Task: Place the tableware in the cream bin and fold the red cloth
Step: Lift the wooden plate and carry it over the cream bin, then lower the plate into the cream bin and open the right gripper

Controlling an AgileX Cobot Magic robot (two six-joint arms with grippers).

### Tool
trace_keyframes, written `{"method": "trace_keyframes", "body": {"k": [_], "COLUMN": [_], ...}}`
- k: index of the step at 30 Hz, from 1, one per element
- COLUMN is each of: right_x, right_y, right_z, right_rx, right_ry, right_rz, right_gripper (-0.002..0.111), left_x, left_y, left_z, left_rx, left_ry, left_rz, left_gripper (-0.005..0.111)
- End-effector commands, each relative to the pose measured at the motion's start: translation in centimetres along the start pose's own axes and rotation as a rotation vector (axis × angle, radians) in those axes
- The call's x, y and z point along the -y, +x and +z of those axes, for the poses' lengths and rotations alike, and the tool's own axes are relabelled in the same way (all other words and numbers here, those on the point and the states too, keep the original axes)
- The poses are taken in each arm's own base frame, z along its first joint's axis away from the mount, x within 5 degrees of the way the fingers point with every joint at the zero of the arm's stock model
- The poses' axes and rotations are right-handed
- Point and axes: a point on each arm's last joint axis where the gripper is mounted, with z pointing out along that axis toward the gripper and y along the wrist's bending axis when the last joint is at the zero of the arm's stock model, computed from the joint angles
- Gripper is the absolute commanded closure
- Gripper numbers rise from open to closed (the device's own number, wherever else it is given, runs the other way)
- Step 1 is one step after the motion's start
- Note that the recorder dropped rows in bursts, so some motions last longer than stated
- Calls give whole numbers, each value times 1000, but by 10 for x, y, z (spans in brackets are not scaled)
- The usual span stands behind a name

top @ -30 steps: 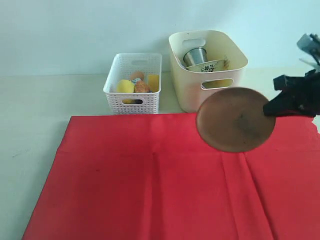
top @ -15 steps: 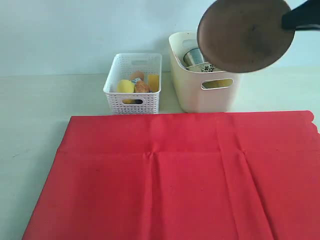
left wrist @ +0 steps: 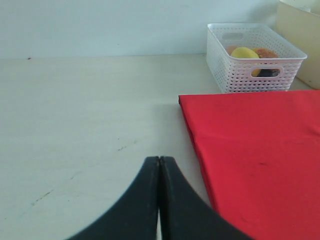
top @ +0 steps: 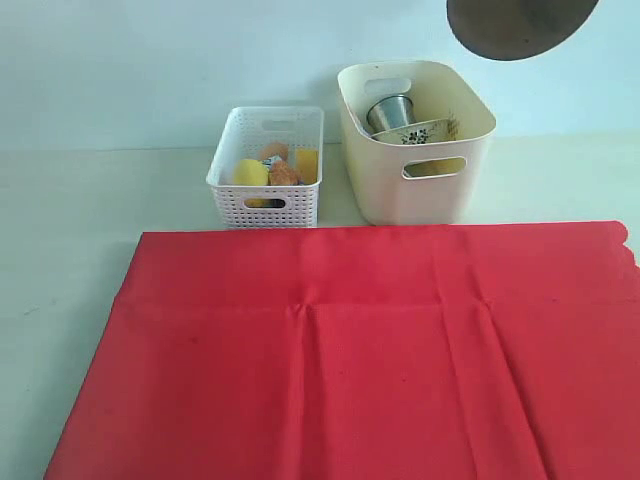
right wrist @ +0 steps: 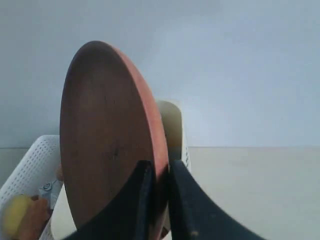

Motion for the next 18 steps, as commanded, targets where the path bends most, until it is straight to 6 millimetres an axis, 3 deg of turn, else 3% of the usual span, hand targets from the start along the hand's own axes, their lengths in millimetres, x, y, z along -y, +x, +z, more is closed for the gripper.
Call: {"method": "trace_keyframes", "body": {"k": [1,10,18], "right_x": [-14,-43,-47], "right_y": [-5,12,44], "right_z": [37,114,155], "right_rx": [-36,-145,-237], "right_ry": [-14,-9,11], "right_rz": [-158,-473,-664], "right_gripper": [108,108,108], "left_x": [0,0,0], "left_y": [0,0,0], "left_z": [0,0,0], "left_rx": [5,5,5], "left_ry": [-2,-2,-2], "left_rz": [-7,-7,-7], "left_gripper": [107,107,107]}}
